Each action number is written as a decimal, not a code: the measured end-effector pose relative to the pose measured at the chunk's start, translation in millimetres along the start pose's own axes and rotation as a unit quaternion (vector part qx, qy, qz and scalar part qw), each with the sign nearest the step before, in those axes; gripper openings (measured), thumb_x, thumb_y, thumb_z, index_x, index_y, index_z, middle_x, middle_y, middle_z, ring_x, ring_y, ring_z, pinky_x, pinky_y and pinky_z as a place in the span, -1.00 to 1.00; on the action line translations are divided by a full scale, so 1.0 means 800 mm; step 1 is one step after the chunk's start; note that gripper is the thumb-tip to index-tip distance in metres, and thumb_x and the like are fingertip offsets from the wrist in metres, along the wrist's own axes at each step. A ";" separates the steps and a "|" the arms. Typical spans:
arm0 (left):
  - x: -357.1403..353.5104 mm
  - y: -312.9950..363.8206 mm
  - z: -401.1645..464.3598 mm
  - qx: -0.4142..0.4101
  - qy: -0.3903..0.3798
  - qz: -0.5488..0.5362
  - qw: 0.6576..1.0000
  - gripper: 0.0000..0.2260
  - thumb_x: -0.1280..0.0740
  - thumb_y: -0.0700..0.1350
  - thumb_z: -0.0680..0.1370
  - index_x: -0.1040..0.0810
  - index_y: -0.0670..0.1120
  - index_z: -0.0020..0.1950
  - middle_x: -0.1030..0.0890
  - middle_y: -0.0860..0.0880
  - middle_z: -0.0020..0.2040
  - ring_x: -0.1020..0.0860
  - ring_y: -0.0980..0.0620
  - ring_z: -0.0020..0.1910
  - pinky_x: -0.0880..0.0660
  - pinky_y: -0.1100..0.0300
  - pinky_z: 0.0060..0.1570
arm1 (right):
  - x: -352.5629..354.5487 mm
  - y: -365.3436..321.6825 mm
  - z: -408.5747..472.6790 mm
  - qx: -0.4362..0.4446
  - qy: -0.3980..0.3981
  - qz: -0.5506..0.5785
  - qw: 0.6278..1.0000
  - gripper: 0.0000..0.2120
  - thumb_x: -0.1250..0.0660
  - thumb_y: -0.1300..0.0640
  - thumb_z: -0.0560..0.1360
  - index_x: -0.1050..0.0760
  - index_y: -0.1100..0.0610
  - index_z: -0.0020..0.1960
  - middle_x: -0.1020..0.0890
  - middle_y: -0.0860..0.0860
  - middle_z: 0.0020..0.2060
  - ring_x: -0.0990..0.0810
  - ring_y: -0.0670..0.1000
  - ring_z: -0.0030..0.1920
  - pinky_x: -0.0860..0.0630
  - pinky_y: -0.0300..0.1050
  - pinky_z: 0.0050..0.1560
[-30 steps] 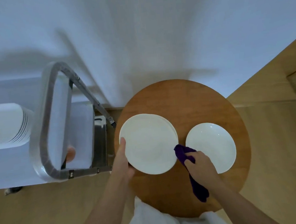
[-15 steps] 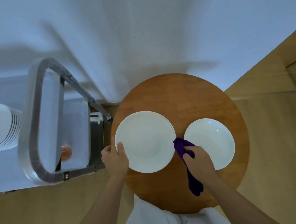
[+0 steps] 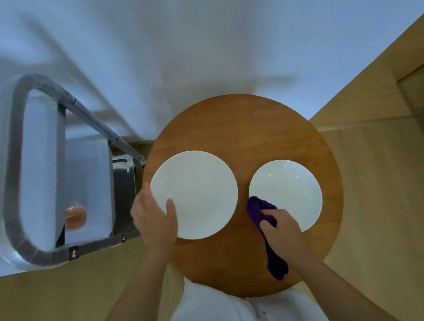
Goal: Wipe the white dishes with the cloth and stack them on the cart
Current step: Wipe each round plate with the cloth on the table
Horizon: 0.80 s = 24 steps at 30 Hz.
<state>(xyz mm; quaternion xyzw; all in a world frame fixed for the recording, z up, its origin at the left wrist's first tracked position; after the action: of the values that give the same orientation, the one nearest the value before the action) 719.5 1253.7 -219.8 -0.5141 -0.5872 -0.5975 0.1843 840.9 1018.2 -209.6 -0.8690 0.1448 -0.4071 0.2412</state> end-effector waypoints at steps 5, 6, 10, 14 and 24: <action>-0.048 0.098 -0.105 -0.148 -0.254 -0.095 0.951 -0.90 -0.26 -0.06 0.60 -0.50 0.09 0.08 -0.54 0.21 -0.14 -0.55 0.19 -0.18 -0.39 0.57 -0.22 | 0.033 0.028 0.007 -0.045 0.038 0.031 0.998 -0.72 -0.21 0.15 0.55 -0.45 0.08 0.25 -0.52 0.01 0.10 -0.48 -0.08 -0.07 -0.48 -0.23 -0.10; -0.069 0.111 -0.125 -0.133 -0.311 -0.095 0.936 -0.87 -0.25 -0.04 0.61 -0.50 0.09 0.14 -0.54 0.24 -0.16 -0.55 0.21 -0.19 -0.40 0.57 -0.26 | 0.040 0.033 0.008 -0.038 0.045 0.025 0.998 -0.71 -0.22 0.15 0.54 -0.46 0.09 0.25 -0.53 0.03 0.13 -0.49 -0.05 -0.01 -0.49 -0.18 -0.03; -0.158 0.139 -0.145 0.049 -0.411 -0.092 0.906 -0.52 -0.22 -0.05 0.63 -0.16 -0.06 0.52 -0.39 -0.04 0.41 -0.44 -0.01 0.34 -0.43 0.21 0.23 | 0.066 0.058 0.013 -0.038 0.058 0.017 0.997 -0.68 -0.23 0.16 0.53 -0.47 0.09 0.27 -0.51 0.05 0.20 -0.49 0.03 0.12 -0.48 -0.05 0.13; -0.219 0.137 -0.112 0.334 -0.322 -0.247 0.851 -0.58 -0.26 -0.05 0.61 -0.32 -0.17 0.42 -0.47 -0.16 0.33 -0.49 -0.16 0.24 -0.49 0.01 0.13 | 0.084 0.078 0.015 -0.040 0.049 0.066 0.996 -0.70 -0.24 0.20 0.52 -0.49 0.10 0.24 -0.52 0.04 0.12 -0.49 -0.02 0.02 -0.45 -0.11 0.01; -0.252 0.123 -0.091 0.272 -0.320 -0.169 0.891 -0.63 -0.11 0.00 0.67 -0.28 -0.10 0.44 -0.44 -0.11 0.33 -0.42 -0.14 0.29 -0.41 0.00 0.15 | 0.096 0.105 0.009 -0.064 0.013 0.097 0.993 -0.68 -0.22 0.19 0.54 -0.46 0.06 0.28 -0.42 -0.12 0.07 -0.46 -0.06 0.06 -0.33 -0.25 0.00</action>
<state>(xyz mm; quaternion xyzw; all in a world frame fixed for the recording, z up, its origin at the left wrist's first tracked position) 853.2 1087.9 -320.7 -0.5000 -0.8322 -0.2392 0.0148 889.9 915.0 -209.7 -0.8591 0.2575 -0.3831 0.2212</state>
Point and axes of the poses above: each hand's wrist, its own z-axis towards the middle knuckle, its own x-axis out of the back of the hand, y = z × x, the point moved 3 cm from there along z, towards the middle knuckle
